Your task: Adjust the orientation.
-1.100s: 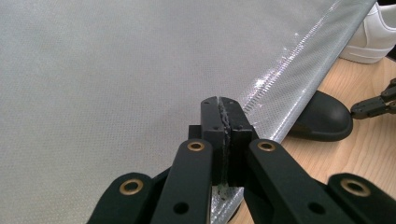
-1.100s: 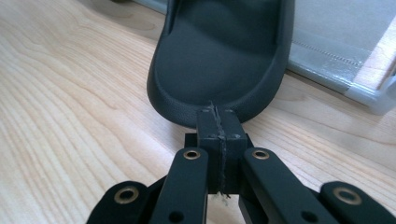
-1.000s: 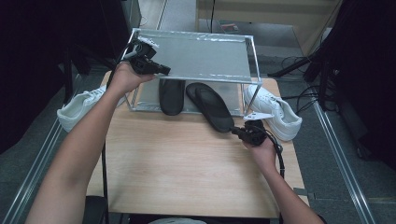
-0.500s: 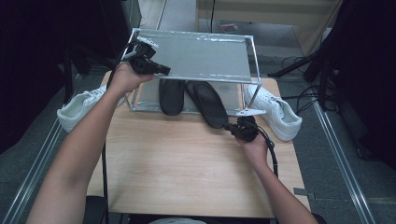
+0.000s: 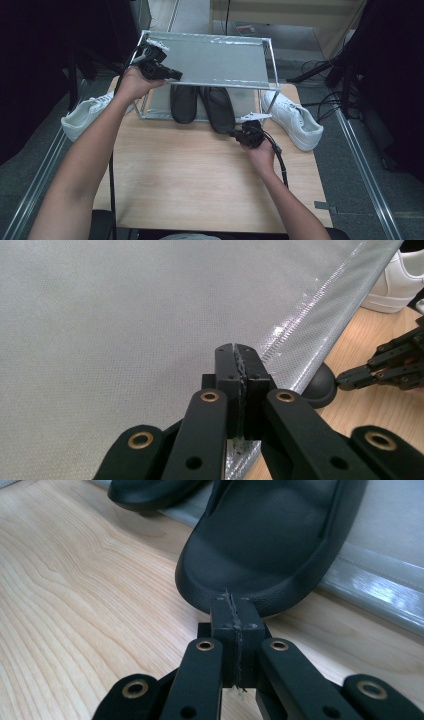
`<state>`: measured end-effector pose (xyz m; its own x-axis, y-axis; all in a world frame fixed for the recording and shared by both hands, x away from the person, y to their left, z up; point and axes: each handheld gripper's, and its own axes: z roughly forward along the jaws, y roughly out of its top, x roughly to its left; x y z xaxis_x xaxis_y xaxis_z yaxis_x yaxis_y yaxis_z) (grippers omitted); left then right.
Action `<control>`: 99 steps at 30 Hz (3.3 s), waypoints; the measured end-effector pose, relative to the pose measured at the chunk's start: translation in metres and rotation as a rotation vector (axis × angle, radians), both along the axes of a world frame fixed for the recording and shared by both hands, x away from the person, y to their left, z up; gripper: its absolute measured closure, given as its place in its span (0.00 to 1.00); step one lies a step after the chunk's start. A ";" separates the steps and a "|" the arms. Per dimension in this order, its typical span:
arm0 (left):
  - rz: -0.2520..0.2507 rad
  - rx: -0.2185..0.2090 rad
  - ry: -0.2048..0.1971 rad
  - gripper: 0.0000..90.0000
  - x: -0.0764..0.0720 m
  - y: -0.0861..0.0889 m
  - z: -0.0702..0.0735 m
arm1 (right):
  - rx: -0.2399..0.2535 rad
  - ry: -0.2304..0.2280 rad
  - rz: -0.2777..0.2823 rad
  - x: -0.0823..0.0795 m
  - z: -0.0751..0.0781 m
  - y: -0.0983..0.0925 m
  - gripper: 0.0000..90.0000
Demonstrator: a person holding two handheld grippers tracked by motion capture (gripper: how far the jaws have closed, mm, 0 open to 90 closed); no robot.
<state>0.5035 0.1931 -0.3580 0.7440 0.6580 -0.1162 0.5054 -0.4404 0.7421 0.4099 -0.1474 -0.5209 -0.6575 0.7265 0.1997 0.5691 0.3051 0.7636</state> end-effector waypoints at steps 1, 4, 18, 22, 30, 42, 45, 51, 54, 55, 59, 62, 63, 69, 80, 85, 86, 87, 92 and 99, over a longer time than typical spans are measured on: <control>0.002 -0.003 0.000 1.00 0.000 0.000 0.000 | 0.002 0.006 0.002 0.001 0.000 0.003 1.00; -0.002 -0.001 -0.002 1.00 0.000 0.000 0.000 | 0.000 0.004 0.010 0.005 0.000 0.012 1.00; -0.002 -0.008 0.001 1.00 0.000 0.001 -0.001 | 0.024 0.030 0.010 0.023 -0.003 0.047 1.00; -0.001 -0.007 -0.003 1.00 0.000 0.001 -0.001 | 0.026 0.034 0.007 0.026 -0.003 0.054 1.00; -0.006 -0.007 -0.004 1.00 0.000 0.001 -0.001 | 0.016 0.036 0.016 0.034 -0.004 0.069 1.00; -0.001 -0.023 -0.008 0.97 -0.001 0.003 -0.001 | 0.038 0.027 0.018 0.032 -0.003 0.072 0.99; 0.003 -0.034 -0.002 0.93 -0.001 0.004 -0.001 | 0.046 0.037 0.037 0.026 0.000 0.069 0.97; 0.012 -0.027 0.014 0.77 -0.002 0.007 0.006 | 0.043 0.003 0.065 0.011 0.009 0.060 0.95; 0.006 -0.035 0.024 0.70 -0.007 0.009 0.011 | 0.075 0.014 0.075 0.006 0.014 0.054 0.90; 0.007 -0.040 0.018 0.67 -0.009 0.010 0.014 | 0.082 0.013 0.081 0.004 0.016 0.052 0.87; -0.008 -0.052 0.012 0.57 -0.021 0.013 0.022 | 0.115 0.026 0.110 -0.004 0.025 0.043 0.79; -0.011 -0.043 0.016 0.50 -0.030 0.012 0.025 | 0.124 -0.011 0.120 -0.012 0.031 0.035 0.77; -0.013 -0.040 0.017 0.49 -0.033 0.012 0.026 | 0.127 -0.011 0.124 -0.014 0.032 0.033 0.76; -0.034 -0.055 -0.002 0.45 -0.051 0.010 0.027 | 0.131 -0.016 0.126 -0.026 0.037 0.020 0.64; -0.058 -0.037 -0.005 0.42 -0.072 0.001 0.012 | 0.139 -0.013 0.142 -0.043 0.038 -0.001 0.54; -0.058 -0.040 -0.006 0.41 -0.083 0.000 0.003 | 0.136 -0.017 0.143 -0.051 0.040 -0.012 0.53; -0.059 -0.037 -0.005 0.41 -0.084 -0.001 0.001 | 0.133 -0.022 0.142 -0.053 0.040 -0.014 0.53; -0.060 -0.035 -0.004 0.41 -0.087 -0.001 -0.001 | 0.133 -0.022 0.143 -0.054 0.040 -0.016 0.53; -0.065 -0.040 0.008 0.41 -0.096 -0.004 -0.016 | 0.128 -0.021 0.151 -0.060 0.039 -0.023 0.52; -0.061 -0.056 0.020 0.40 -0.106 -0.009 -0.035 | 0.105 -0.028 0.179 -0.069 0.039 -0.025 0.51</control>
